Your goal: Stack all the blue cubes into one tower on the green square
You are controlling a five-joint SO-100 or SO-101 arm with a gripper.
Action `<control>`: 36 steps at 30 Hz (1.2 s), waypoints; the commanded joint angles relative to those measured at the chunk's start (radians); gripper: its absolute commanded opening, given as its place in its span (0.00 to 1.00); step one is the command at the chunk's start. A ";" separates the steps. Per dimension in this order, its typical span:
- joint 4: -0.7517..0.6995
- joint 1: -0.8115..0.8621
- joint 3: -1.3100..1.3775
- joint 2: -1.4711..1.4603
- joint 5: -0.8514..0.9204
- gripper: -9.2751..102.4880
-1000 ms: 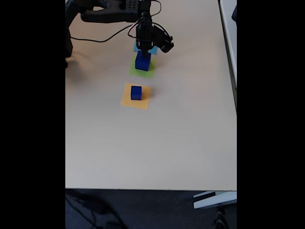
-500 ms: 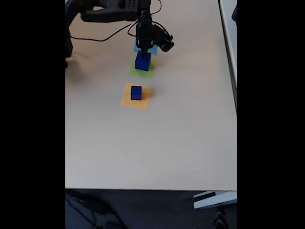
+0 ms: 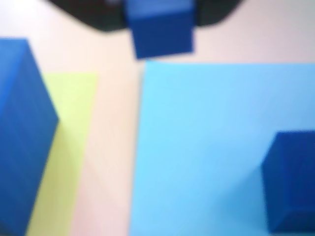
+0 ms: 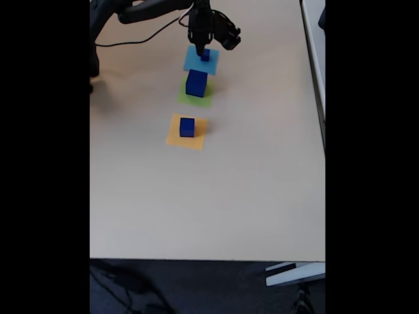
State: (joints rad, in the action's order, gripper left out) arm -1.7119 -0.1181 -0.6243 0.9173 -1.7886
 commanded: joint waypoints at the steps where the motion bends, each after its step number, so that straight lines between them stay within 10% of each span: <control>1: -0.009 -0.026 0.077 -0.003 -0.043 0.09; 36: -0.006 -0.091 0.364 -0.281 -0.120 0.09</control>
State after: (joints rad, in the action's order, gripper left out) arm -1.7119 -0.2071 -0.3160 0.6182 -1.9037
